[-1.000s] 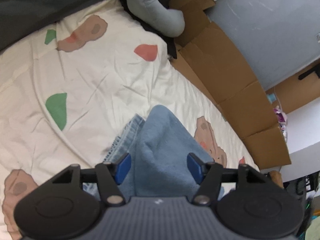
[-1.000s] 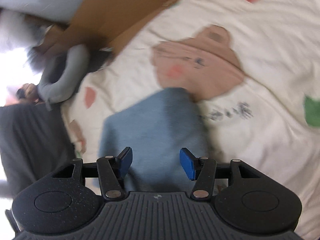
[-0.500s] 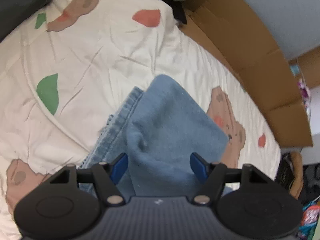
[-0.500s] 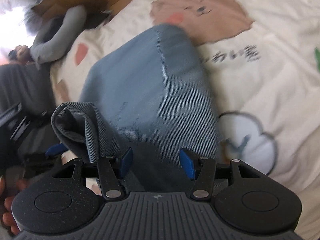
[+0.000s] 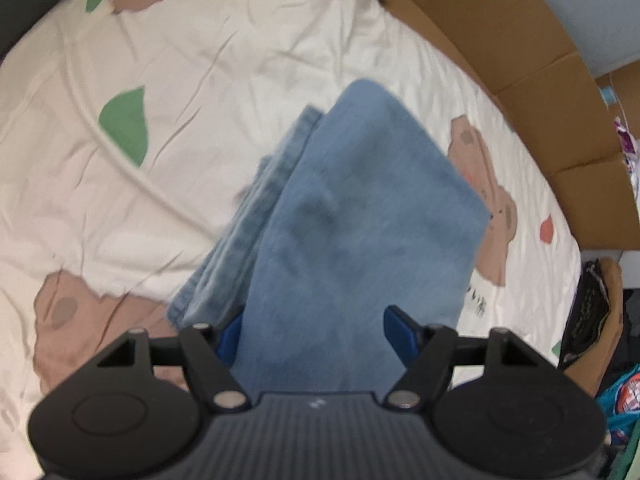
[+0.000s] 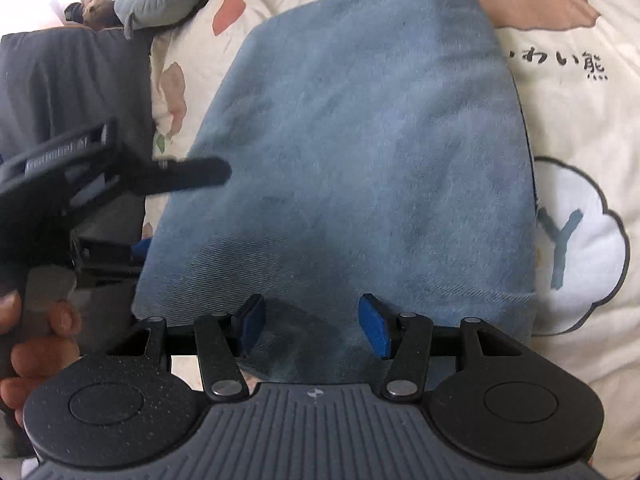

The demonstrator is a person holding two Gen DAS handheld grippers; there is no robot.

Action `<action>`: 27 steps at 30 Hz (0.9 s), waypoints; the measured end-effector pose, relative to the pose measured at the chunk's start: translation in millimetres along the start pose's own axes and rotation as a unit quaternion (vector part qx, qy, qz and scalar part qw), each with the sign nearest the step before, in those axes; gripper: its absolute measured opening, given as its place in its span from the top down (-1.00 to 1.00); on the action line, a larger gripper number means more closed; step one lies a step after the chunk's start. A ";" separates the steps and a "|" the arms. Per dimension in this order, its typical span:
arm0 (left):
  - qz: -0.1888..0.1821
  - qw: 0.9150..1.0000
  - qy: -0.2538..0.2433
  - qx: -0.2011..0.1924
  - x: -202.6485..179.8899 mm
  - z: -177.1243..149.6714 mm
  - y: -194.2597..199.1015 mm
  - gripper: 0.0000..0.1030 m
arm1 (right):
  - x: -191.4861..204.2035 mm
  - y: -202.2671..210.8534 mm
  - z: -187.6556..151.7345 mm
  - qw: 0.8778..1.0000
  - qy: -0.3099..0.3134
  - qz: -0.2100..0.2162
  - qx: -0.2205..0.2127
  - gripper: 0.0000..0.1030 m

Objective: Fold clothes

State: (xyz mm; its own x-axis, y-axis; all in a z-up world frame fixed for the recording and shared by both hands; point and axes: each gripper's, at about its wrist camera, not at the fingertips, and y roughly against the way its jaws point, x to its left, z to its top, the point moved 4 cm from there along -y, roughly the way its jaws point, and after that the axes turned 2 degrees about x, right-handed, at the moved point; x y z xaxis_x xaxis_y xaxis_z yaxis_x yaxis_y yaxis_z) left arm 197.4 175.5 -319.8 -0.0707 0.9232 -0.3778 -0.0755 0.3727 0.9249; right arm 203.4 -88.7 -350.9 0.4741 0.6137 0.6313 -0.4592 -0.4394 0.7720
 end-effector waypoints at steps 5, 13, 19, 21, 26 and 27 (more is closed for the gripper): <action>-0.019 1.000 0.007 0.000 20.2 -15.2 -1.5 -0.32 | -1.0 10.5 0.1 1.000 -0.003 -0.003 -0.019 -0.14; -0.041 0.999 -0.013 -0.025 32.5 -29.7 5.8 0.56 | -30.3 50.2 2.7 0.991 -0.043 -0.040 -0.117 -0.15; -0.053 0.997 -0.041 -0.045 30.0 -29.4 21.9 0.61 | -57.6 65.0 9.4 0.981 -0.078 -0.075 -0.159 -0.15; -0.053 0.997 -0.046 -0.045 32.1 -29.3 20.3 0.61 | -69.2 67.2 9.2 0.979 -0.090 -0.084 -0.162 -0.15; -0.046 0.998 -0.024 -0.038 51.9 -35.4 -0.1 0.61 | -95.4 63.2 2.7 0.978 -0.109 -0.086 -0.155 -0.15; -0.048 0.998 -0.019 -0.037 56.1 -37.3 -3.8 0.60 | -98.6 61.5 1.5 0.978 -0.110 -0.083 -0.153 -0.15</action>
State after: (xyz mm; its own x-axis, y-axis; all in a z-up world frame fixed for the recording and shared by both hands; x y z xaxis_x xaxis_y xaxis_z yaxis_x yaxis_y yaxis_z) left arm 156.6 222.3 -346.1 -0.0220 0.8869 -0.4614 -0.1538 0.4530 0.8781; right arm 129.6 -177.2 -365.5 0.6967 0.4886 0.5253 -0.5496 -0.1070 0.8285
